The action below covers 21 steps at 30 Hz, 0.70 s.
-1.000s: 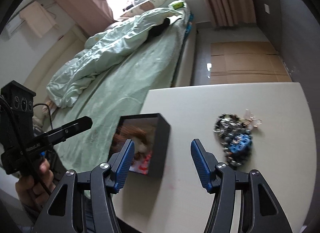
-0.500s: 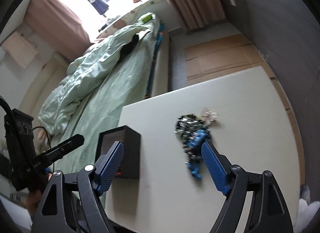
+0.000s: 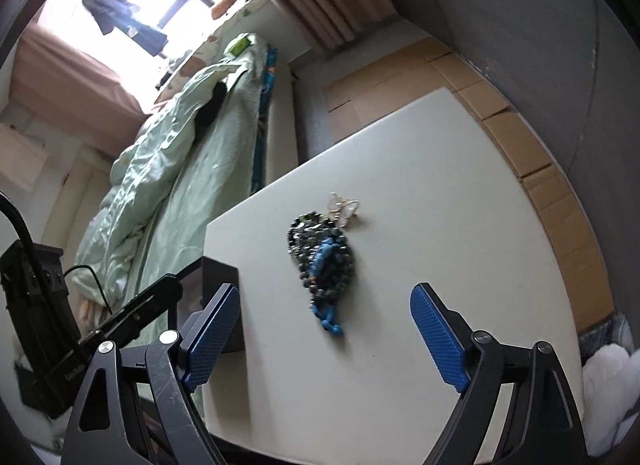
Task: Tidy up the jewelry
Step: 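Lower the brown bead bracelet into the black box and open the left tool, then close the left tool on the blue beaded bracelet in the pile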
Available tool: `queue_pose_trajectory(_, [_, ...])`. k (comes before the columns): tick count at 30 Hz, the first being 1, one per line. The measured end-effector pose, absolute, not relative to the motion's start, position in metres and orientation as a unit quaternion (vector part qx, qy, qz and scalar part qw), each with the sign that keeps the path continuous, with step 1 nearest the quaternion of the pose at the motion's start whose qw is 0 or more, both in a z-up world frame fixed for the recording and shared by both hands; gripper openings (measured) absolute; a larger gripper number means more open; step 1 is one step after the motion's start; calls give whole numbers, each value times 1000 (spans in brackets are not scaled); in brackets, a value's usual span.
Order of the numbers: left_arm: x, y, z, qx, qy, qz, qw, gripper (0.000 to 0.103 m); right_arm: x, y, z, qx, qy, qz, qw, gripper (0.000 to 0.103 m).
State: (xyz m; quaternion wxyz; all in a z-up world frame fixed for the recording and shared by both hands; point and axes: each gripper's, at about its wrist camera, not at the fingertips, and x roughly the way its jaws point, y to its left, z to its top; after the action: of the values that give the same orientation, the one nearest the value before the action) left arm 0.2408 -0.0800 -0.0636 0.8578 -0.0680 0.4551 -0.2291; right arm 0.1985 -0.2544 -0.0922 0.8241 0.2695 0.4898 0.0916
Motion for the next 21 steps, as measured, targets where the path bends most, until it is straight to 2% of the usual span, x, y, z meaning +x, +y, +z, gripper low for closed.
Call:
queue_pose_trajectory(11, [255,-126,-100,-14,471,-238,849,57,203,-281,-105,289,485,57,823,87])
queue_pose_trajectory(19, [266,-149,-128,23,483,-234,843,43,207,-294,-109,300,483,44,821,87])
queue_pose_trajectory(21, [269,-153,-135,26,488,-233,841,42,208,-295,-109,301,483,44,821,86])
